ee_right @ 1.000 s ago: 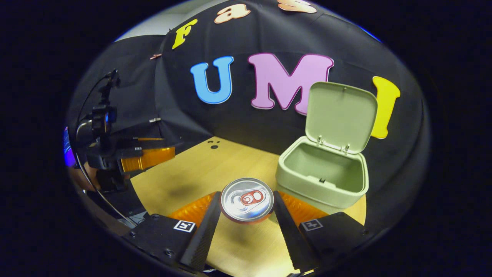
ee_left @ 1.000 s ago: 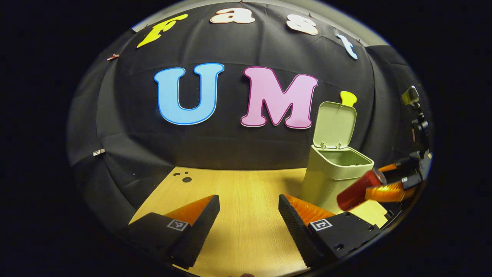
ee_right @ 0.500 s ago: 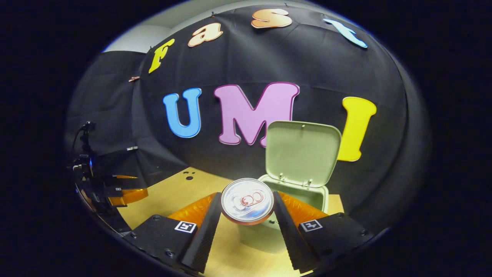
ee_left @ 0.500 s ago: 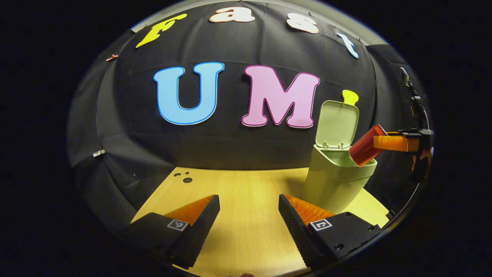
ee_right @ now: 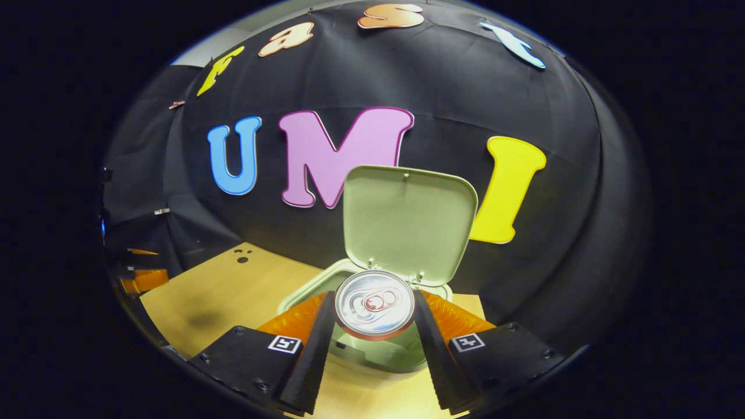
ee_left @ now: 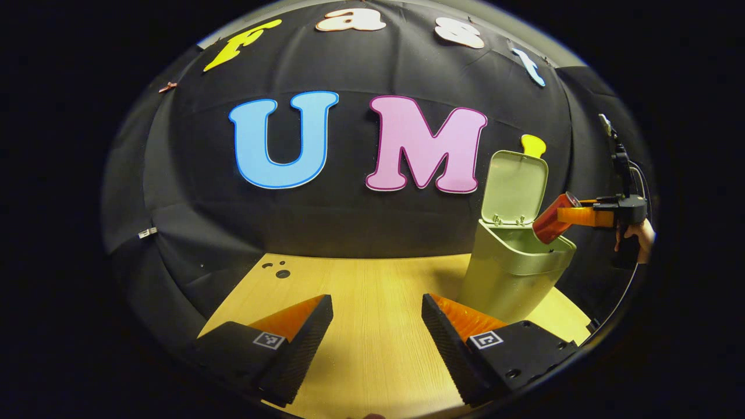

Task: Press the lid of the desktop garbage bin to open it, pick up the crumpled paper on the desktop and throw it into the bin, then pick up the pop can on the desktop and drop it into the bin, and finally close the garbage bin lid.

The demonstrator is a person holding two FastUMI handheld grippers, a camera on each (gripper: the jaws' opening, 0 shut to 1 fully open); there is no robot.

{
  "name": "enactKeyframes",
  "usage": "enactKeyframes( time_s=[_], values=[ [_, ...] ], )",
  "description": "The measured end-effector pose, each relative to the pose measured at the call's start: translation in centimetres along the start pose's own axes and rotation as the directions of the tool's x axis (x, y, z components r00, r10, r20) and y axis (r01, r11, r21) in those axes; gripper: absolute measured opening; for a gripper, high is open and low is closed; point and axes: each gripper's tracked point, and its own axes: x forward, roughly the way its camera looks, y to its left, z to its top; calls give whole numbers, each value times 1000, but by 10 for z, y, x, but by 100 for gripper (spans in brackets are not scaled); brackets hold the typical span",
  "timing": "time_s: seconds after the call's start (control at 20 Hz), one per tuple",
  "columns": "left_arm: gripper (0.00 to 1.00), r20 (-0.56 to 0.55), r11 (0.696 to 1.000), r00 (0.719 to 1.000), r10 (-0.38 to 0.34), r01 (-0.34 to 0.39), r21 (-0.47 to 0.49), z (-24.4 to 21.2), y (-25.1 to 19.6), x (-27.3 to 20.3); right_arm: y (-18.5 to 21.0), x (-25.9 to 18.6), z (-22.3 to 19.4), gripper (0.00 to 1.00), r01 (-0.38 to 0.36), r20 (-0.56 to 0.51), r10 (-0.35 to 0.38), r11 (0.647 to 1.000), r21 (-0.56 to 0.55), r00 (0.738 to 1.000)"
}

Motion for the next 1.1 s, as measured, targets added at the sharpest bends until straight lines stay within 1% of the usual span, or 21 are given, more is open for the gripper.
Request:
enactKeyframes(
  time_s=[0.1,0.2,0.35,0.65,0.85,0.95,1.1],
  values=[
    [99,-6,1000,1000,6,-6,-7,-2,3,1,-9,10,-20,78,30,-74,-29,999,10,997],
    [99,-13,1000,1000,12,-12,-14,-4,6,1,-15,16,-47,80,46,-170,-39,998,35,985],
    [99,-18,1000,1000,25,-25,-18,-6,11,-1,-12,19,-62,82,39,-217,-21,996,78,976],
    [99,-19,999,999,33,-33,-15,-7,13,-4,-12,21,-63,83,46,-208,-33,997,60,978],
    [99,-15,1000,1000,27,-27,-15,-6,9,-6,-12,14,-57,86,49,-188,-35,996,71,982],
    [99,-14,1000,1000,26,-26,-14,-7,7,-8,-13,10,-39,86,46,-138,-33,995,93,990],
    [99,-9,1000,1000,25,-25,-6,-4,5,-12,-15,6,7,87,29,-10,-28,993,116,1000]
  ],
)
